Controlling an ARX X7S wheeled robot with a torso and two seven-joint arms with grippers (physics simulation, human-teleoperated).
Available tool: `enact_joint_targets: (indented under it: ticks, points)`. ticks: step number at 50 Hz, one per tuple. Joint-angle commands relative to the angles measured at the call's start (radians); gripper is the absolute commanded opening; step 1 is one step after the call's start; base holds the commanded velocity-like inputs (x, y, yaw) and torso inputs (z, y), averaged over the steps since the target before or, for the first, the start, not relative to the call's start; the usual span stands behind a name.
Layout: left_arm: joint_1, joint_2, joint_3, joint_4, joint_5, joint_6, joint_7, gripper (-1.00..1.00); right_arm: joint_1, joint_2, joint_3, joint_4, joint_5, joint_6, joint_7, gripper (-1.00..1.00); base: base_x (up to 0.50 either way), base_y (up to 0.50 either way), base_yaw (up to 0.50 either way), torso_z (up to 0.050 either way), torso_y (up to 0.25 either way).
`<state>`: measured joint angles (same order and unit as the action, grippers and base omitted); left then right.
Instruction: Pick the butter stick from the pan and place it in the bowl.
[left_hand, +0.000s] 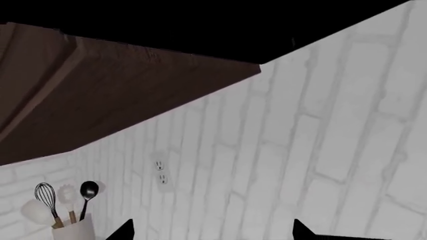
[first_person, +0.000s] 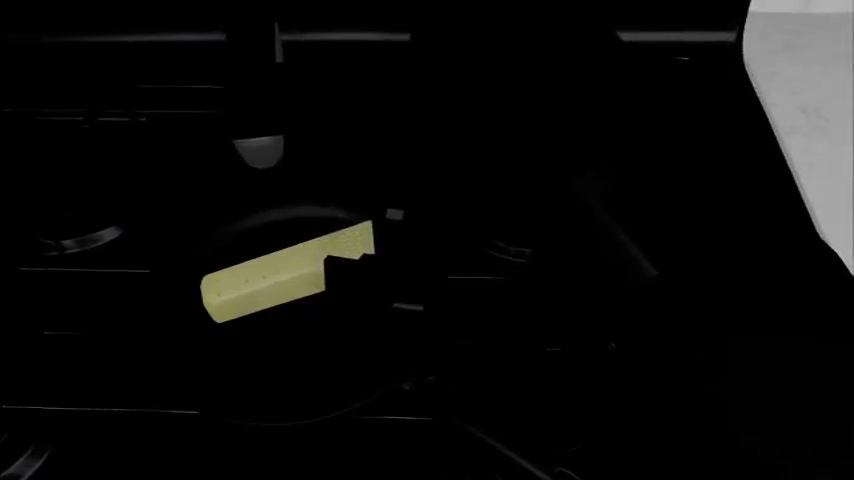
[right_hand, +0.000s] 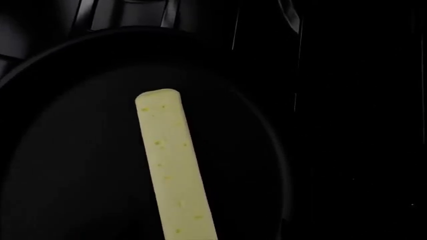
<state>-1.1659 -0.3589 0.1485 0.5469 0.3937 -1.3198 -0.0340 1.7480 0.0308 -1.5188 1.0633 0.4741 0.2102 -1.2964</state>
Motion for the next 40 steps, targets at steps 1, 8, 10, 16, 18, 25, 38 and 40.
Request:
enact_joint_targets:
  ticks: [1, 8, 10, 16, 18, 25, 38, 40]
  points:
    - [0.026, 0.019, -0.048, 0.008, 0.022, 0.007, 0.017, 1.00, -0.048, -0.031, -0.018, 0.004, -0.057, 0.013, -0.017, 1.00, 0.00, 0.00, 0.00, 0.000, 0.000]
    - [0.048, 0.019, -0.069, 0.008, 0.023, 0.019, 0.010, 1.00, -0.070, -0.031, -0.025, 0.006, -0.096, 0.024, -0.019, 1.00, 0.00, 0.00, 0.00, -0.002, -0.006]
    - [0.047, 0.017, -0.069, 0.014, 0.024, 0.013, 0.013, 1.00, -0.073, -0.031, -0.017, 0.004, -0.094, 0.030, -0.018, 1.00, 0.00, 0.00, 0.00, 0.000, -0.006]
    - [0.050, 0.010, -0.070, 0.029, 0.034, -0.002, 0.013, 1.00, -0.084, -0.031, -0.014, 0.010, -0.098, 0.036, -0.030, 1.00, 0.00, 0.00, 0.00, -0.004, -0.006]
    - [0.049, 0.009, -0.068, 0.027, 0.035, -0.003, 0.012, 1.00, -0.089, -0.031, -0.014, 0.018, -0.098, 0.035, -0.034, 1.00, 0.01, 0.00, 0.00, -0.005, -0.006]
    - [0.058, 0.016, -0.078, 0.024, 0.036, 0.003, 0.005, 1.00, -0.096, -0.031, -0.007, 0.033, -0.093, 0.024, -0.032, -1.00, 0.00, 0.00, 0.00, -0.002, -0.006]
    - [0.066, 0.014, -0.085, 0.044, 0.045, -0.011, 0.005, 1.00, -0.093, -0.031, -0.005, 0.040, -0.079, 0.006, -0.012, -1.00, 0.00, 0.00, 0.00, -0.003, -0.008]
    - [0.067, 0.018, -0.086, 0.038, 0.040, -0.003, 0.007, 1.00, -0.083, -0.031, -0.001, 0.045, -0.073, 0.005, -0.009, -1.00, 0.00, 0.00, 0.00, 0.000, -0.006]
